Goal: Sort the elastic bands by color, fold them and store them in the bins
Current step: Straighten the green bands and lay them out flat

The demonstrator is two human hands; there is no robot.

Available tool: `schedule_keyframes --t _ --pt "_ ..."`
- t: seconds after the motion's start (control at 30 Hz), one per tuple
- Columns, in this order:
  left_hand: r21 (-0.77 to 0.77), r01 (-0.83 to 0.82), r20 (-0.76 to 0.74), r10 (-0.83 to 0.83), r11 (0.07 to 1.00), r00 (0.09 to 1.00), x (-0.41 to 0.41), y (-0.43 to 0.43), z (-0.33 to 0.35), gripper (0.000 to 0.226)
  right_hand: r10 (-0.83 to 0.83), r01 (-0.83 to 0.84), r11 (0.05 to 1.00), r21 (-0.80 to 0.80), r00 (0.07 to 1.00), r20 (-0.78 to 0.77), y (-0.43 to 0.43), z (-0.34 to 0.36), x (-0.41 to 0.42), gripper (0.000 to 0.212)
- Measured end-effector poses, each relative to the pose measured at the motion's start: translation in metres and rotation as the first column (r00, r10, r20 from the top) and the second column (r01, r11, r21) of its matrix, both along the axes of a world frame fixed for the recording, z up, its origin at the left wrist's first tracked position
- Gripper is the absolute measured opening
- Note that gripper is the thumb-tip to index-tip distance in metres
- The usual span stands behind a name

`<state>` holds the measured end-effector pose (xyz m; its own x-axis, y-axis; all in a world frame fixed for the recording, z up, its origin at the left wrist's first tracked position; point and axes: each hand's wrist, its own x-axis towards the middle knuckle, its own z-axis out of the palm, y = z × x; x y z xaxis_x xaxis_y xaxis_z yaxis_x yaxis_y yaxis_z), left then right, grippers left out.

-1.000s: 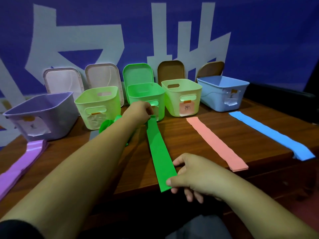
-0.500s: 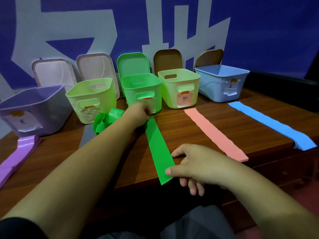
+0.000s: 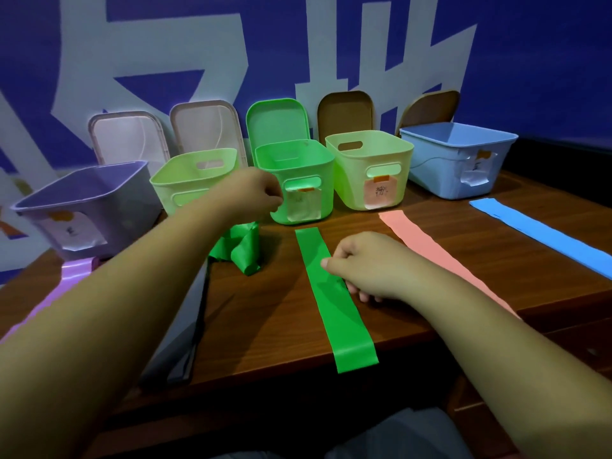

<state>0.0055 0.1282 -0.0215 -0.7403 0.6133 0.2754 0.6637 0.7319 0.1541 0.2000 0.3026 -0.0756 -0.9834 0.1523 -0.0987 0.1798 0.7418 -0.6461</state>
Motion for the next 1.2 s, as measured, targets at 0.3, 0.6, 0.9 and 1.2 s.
schedule_keyframes --t 0.3,0.6,0.9,1.2 --pt "0.176 0.04 0.249 -0.083 0.984 0.965 -0.008 -0.081 -0.002 0.014 0.133 -0.123 0.99 0.068 0.978 -0.162 -0.032 0.014 -0.083 0.029" --pt "0.037 0.098 0.242 -0.104 0.994 0.965 -0.025 -0.087 -0.039 0.018 0.229 -0.219 0.973 0.077 0.956 -0.181 -0.035 -0.009 -0.139 0.013" --pt "0.55 0.155 0.151 -0.281 0.821 0.948 -0.026 -0.093 -0.041 0.004 0.224 -0.236 0.972 -0.01 0.934 -0.279 -0.034 -0.007 -0.134 0.017" --pt "0.675 0.155 0.126 -0.32 0.721 0.939 -0.008 -0.082 -0.044 0.008 0.173 -0.278 0.919 -0.281 0.922 -0.345 -0.03 -0.007 -0.124 0.031"
